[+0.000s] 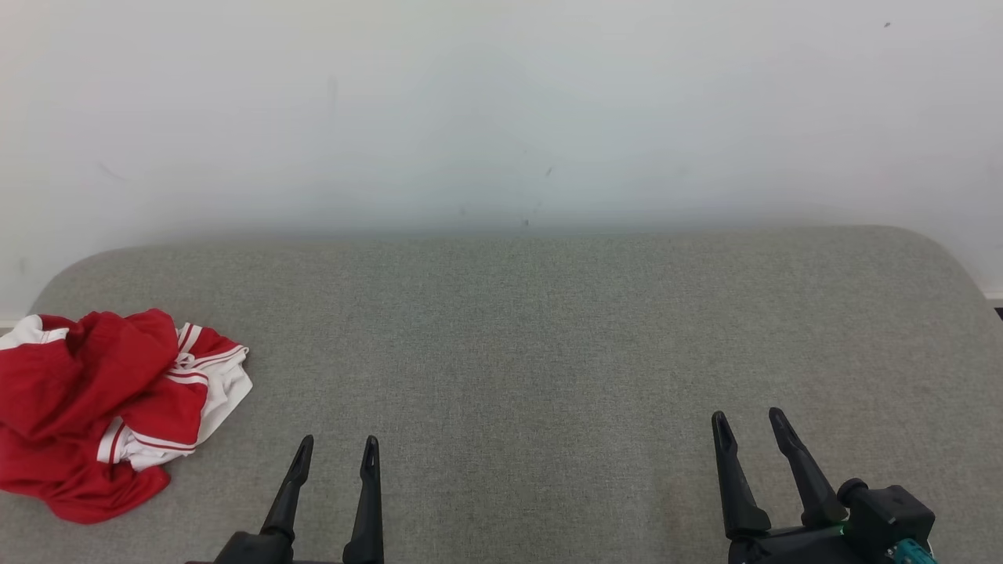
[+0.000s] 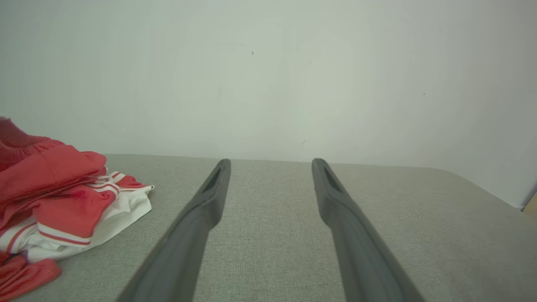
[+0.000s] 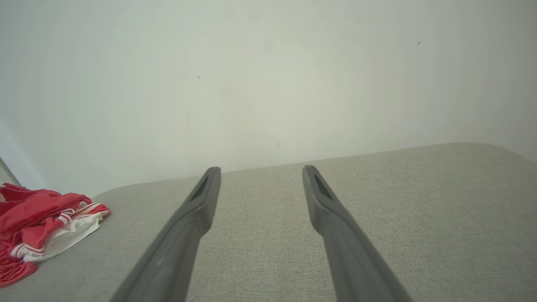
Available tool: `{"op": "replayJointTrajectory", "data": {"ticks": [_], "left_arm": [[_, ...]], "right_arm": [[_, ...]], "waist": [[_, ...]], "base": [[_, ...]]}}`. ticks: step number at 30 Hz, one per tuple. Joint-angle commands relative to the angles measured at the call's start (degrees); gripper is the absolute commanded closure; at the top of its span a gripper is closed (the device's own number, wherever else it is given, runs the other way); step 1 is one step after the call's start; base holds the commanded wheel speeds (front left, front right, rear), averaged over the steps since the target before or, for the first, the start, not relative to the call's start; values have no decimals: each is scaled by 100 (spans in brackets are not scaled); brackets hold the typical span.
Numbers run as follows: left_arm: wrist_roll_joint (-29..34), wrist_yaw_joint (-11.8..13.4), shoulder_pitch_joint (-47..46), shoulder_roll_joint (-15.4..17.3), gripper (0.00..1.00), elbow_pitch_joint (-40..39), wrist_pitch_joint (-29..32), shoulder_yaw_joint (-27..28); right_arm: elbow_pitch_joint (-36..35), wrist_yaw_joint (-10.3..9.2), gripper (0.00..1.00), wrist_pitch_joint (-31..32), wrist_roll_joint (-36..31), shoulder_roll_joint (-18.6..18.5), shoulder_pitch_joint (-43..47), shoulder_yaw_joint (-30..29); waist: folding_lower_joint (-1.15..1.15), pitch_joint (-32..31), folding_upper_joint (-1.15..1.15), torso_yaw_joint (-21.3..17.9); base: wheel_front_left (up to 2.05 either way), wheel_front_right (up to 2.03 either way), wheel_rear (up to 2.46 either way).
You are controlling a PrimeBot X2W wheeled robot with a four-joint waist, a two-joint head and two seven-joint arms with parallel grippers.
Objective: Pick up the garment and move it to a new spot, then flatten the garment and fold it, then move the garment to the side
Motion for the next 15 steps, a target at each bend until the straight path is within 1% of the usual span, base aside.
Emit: {"op": "replayJointTrajectory", "data": {"ticks": [1, 5, 15], "left_arm": [[196, 49, 32, 34, 0, -59, -51, -36], [443, 98, 61, 52, 0, -73, -84, -85], [832, 161, 90, 78, 0, -51, -135, -144]], "right_arm": [[-72, -8, 0, -81, -216, 2, 48, -1], [-130, -8, 0, -164, -474, 7, 89, 41], [-156, -9, 0, -318, -915, 10, 191, 72]], "waist": [[0, -8, 0, 3], [0, -25, 0, 0], [0, -62, 0, -3]], "base": [[0, 0, 0], [0, 0, 0], [0, 0, 0]]}}
